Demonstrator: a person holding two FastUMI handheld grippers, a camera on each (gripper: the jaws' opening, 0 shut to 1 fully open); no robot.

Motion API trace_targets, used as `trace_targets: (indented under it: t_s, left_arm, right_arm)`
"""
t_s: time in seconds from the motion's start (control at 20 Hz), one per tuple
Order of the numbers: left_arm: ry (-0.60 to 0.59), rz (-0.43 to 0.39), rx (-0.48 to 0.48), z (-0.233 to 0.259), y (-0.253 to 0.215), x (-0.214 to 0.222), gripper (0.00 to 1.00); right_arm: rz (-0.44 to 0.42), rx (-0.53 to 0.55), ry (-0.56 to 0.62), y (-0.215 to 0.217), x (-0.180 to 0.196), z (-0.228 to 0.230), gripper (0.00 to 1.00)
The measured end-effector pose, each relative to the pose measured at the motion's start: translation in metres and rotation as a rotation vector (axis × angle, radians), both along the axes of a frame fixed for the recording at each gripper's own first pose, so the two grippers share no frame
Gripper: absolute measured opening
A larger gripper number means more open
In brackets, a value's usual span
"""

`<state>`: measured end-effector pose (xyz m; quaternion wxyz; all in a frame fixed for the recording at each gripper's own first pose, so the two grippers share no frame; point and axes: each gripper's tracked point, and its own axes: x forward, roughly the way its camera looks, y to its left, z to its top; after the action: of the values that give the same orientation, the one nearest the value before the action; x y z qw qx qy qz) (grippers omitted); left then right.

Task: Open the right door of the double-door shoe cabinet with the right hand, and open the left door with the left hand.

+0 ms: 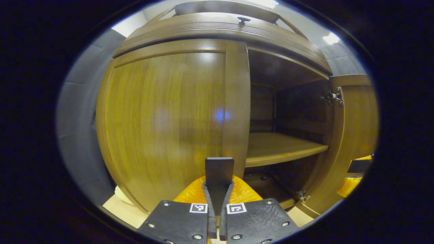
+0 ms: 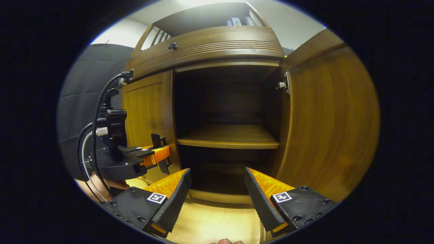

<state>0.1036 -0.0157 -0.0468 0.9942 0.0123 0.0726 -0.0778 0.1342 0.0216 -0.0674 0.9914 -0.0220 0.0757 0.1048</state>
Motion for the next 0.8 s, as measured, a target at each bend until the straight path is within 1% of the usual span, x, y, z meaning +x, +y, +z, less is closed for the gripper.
trace_targets:
  t_s: [0.15,0.5,0.8]
  left_arm:
    - [-0.005,-0.006,-0.001,0.003,0.000,-0.005,0.06]
    - [-0.004,-0.048,-0.002,0.005,0.007,-0.036,0.06]
    - [-0.016,-0.064,-0.010,0.007,0.021,-0.070,0.06]
  right_arm:
    - [-0.005,0.002,0.001,0.002,0.001,-0.001,0.93]
    - [-0.033,0.018,0.001,0.003,-0.006,-0.003,0.93]
    - [-0.061,0.024,-0.003,0.012,-0.035,-0.010,0.93]
